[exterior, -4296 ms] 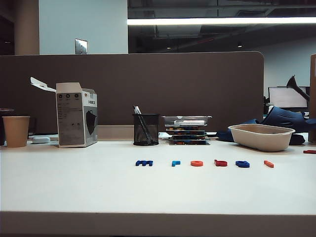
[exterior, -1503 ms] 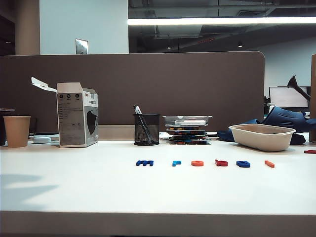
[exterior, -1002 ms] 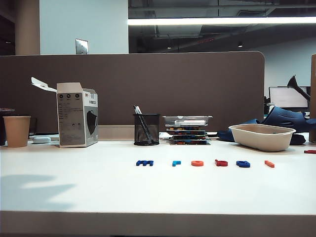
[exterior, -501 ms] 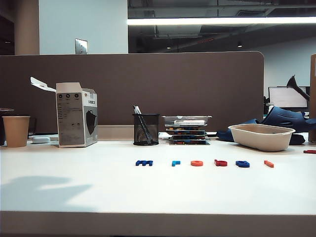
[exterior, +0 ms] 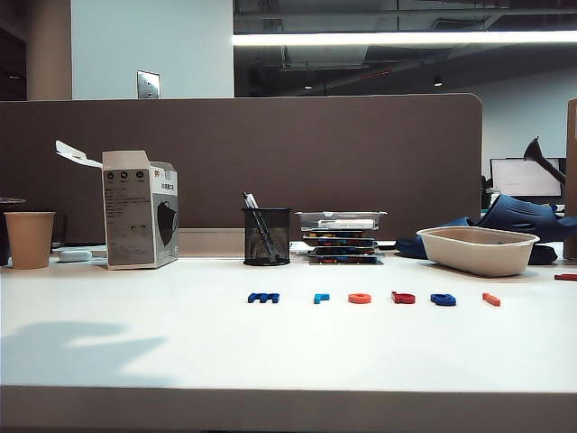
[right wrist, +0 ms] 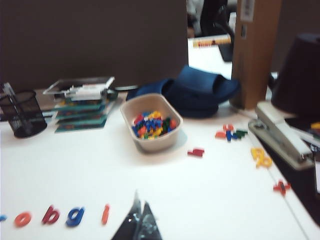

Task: Select the appropriate letters from the row of letter magnets placed on the table to arrange into the word "big".

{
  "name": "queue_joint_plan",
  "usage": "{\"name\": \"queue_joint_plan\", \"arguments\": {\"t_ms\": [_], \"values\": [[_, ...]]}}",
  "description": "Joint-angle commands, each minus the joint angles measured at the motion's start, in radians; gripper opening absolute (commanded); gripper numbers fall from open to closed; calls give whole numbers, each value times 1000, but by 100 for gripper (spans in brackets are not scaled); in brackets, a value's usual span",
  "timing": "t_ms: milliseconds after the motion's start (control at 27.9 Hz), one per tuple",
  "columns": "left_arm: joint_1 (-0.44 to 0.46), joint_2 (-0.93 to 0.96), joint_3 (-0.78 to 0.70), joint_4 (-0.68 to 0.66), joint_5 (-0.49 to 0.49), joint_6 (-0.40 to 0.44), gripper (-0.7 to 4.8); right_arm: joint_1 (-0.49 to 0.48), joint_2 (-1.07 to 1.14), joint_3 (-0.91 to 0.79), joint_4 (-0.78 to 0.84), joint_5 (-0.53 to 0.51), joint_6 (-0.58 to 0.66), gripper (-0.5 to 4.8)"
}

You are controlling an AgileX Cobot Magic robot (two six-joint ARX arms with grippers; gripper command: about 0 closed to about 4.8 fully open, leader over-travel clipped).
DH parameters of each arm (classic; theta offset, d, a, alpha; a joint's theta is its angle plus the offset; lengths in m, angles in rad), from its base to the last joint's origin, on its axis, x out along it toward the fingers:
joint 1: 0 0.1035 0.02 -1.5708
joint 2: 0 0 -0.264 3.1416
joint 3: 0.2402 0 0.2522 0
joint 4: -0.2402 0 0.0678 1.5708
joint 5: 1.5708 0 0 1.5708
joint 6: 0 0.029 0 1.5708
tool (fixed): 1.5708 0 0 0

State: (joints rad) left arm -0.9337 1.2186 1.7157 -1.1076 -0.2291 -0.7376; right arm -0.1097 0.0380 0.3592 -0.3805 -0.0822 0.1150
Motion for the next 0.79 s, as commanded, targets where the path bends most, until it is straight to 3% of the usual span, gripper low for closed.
{"name": "queue_joint_plan", "arguments": {"t_ms": [36,215,358,644,716,788], "values": [[0,-3,2,2,-3,-3,-5,0,81,77,-100,4,21,-2],[0,-3,2,2,-3,-3,-5,5,301,245,-144,-58,22,-2],[0,-3,2,2,-3,-3,-5,11,562,428,-185,-193,25,-2],[0,-3,2,3,-3,-3,-5,172,937,706,-300,-201,76,3],[0,-2,2,2,-3,-3,-5,231,1030,772,-327,-191,87,30],[0,-2,2,3,-3,-3,-5,289,1124,835,-359,-132,124,94]]}}
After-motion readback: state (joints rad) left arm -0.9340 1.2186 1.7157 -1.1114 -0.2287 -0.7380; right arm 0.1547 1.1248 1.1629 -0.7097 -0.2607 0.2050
